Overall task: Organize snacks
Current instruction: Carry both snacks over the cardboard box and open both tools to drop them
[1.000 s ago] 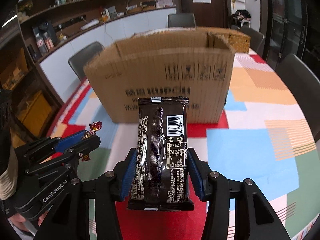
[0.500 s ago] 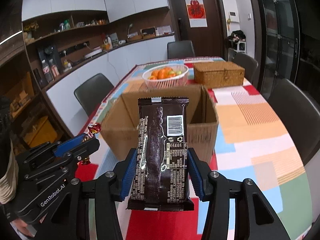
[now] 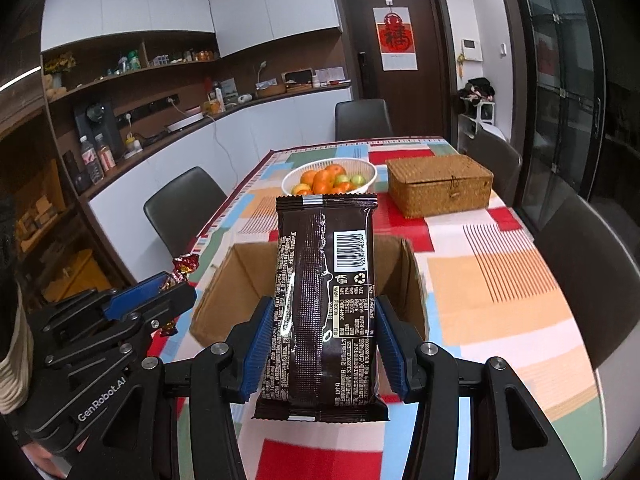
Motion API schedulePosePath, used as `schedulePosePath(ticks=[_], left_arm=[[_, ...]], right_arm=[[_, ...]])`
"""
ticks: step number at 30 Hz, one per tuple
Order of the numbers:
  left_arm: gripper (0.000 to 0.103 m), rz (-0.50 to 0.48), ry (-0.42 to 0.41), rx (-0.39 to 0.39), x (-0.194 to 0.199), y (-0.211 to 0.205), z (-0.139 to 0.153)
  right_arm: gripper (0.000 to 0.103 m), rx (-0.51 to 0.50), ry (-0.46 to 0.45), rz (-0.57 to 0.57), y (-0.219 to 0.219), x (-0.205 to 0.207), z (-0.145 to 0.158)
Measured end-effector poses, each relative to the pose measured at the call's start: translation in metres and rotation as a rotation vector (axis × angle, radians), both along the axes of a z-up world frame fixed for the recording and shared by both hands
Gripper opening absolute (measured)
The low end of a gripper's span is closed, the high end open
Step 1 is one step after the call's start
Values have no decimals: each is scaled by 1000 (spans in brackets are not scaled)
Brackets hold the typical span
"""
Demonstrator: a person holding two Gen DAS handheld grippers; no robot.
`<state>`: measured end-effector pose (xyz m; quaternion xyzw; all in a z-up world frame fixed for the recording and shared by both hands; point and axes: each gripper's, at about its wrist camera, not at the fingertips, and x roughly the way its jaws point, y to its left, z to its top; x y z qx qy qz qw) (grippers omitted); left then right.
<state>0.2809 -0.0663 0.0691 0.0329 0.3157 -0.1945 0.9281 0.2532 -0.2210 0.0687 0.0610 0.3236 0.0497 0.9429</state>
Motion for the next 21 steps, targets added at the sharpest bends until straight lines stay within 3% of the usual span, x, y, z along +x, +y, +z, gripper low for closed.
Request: schedulePosePath(ticks=[10,13,16,21], left_arm=[[23,31,56,26,48,-10,-4],[31,60,72,35,58,-10,-8],[31,64,75,33,57,-8,-11],[32,87,7,72,30,-3,-12]], right_arm=[[50,-14,22,-5,-7,43,-2],[51,-26,37,-11,-9,57,-7],[51,-45,41,-24,-9,63,-10],[51,-39,32,-14,-8,52,-11]])
